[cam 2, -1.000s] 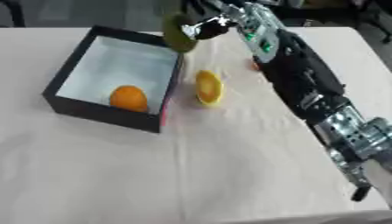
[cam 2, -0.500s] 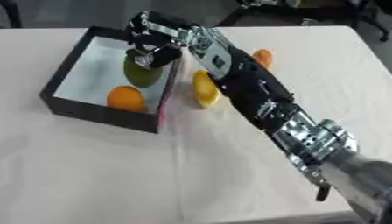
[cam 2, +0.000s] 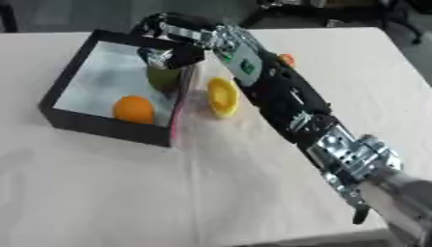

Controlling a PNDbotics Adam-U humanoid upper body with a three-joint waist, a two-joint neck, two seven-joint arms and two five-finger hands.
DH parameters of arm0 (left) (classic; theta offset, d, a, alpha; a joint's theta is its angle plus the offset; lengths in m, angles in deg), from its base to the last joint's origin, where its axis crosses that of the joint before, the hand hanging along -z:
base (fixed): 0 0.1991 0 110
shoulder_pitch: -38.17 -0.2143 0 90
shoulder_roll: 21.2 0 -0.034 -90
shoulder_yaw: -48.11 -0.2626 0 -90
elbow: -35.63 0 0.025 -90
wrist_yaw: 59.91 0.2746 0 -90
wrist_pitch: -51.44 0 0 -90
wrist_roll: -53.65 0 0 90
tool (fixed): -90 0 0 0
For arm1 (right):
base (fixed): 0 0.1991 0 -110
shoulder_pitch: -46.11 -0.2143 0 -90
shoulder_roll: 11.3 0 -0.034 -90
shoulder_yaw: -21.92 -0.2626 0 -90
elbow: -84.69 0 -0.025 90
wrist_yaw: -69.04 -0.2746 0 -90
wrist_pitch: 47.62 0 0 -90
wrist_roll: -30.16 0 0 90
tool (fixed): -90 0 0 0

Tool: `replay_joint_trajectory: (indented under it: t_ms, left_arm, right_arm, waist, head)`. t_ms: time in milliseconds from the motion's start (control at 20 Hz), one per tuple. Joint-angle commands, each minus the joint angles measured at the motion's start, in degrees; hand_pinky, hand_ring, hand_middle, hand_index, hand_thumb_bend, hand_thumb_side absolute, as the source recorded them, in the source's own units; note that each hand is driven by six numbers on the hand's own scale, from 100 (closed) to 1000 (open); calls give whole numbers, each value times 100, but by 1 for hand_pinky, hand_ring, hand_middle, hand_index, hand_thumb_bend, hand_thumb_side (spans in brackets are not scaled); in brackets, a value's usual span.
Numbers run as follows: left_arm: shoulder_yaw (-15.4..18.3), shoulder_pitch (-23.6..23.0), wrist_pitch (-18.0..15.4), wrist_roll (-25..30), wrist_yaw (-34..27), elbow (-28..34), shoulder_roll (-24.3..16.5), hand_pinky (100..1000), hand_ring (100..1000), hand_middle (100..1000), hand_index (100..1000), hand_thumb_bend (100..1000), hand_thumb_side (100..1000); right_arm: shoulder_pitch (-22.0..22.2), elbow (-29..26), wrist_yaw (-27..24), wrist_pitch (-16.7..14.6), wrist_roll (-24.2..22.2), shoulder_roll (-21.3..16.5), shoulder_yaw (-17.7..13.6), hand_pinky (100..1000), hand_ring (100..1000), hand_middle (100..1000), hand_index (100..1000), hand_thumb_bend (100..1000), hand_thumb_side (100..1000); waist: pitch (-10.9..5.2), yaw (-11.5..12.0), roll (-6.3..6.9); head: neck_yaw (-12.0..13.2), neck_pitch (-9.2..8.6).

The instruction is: Pick up objects on the table and place them in the box.

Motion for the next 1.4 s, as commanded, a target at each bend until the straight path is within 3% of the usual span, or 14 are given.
replay_joint_trajectory:
  t_ms: [50,150,350,600,850,1050,1200,1250,1300,1350,1400]
  left_arm:
    - [62,23,-4,-45,32,87,-117,442,612,526,630,100,831]
    - [82,3,-5,-65,45,83,-141,441,612,526,630,100,832]
    - [104,-18,-5,-88,58,79,-170,441,613,526,631,100,832]
    - [102,-16,-3,-85,61,80,-163,441,613,527,631,100,832]
    - [92,-6,1,-71,50,81,-143,440,614,528,632,100,831]
    - [90,-6,3,-68,42,81,-143,439,614,528,632,100,832]
    - [88,-3,1,-62,42,84,-141,439,615,528,632,100,832]
    - [90,-3,2,-63,41,84,-140,439,615,529,632,100,832]
    - [90,-3,2,-62,41,83,-139,439,615,529,633,100,832]
    - [90,-3,2,-62,41,83,-138,439,615,529,633,100,831]
    - [91,-4,2,-61,43,83,-138,439,615,529,633,100,831]
  right_arm:
    - [142,-522,-191,-97,-225,-549,-98,843,911,812,909,100,645]
    - [383,-819,-246,-109,-408,-774,-134,848,913,820,922,100,628]
    - [886,-1190,-71,25,-775,-1019,-237,852,912,813,911,100,727]
    - [1094,-787,380,294,-1221,-1044,-260,856,910,830,916,100,837]
    - [978,-3,870,456,-1001,-942,-351,863,914,861,921,100,711]
    - [909,387,1266,257,-698,-902,-270,865,910,853,922,100,669]
    - [911,457,1566,62,-758,-864,-179,864,897,813,896,100,615]
    - [911,459,1666,-10,-799,-844,-168,860,873,733,853,100,449]
    - [911,456,1765,-77,-810,-821,-176,857,861,682,827,100,364]
    - [907,451,1865,-134,-788,-797,-199,847,825,554,723,100,294]
    - [900,427,1965,-184,-726,-767,-249,840,803,494,661,100,281]
  waist:
    - [-83,-56,48]
    - [-96,-106,36]
    - [-108,-172,28]
    - [-112,-174,42]
    - [-98,-140,62]
    - [-93,-129,61]
    - [-92,-124,62]
    - [-93,-125,63]
    - [-93,-126,65]
    - [-94,-128,67]
    - [-96,-131,68]
  head:
    - [102,-11]
    - [157,-11]
    - [224,-11]
    - [223,-11]
    - [197,-11]
    - [180,-11]
    - [174,-11]
    - [173,-11]
    - [174,-11]
    - [175,-11]
    - [177,-11]
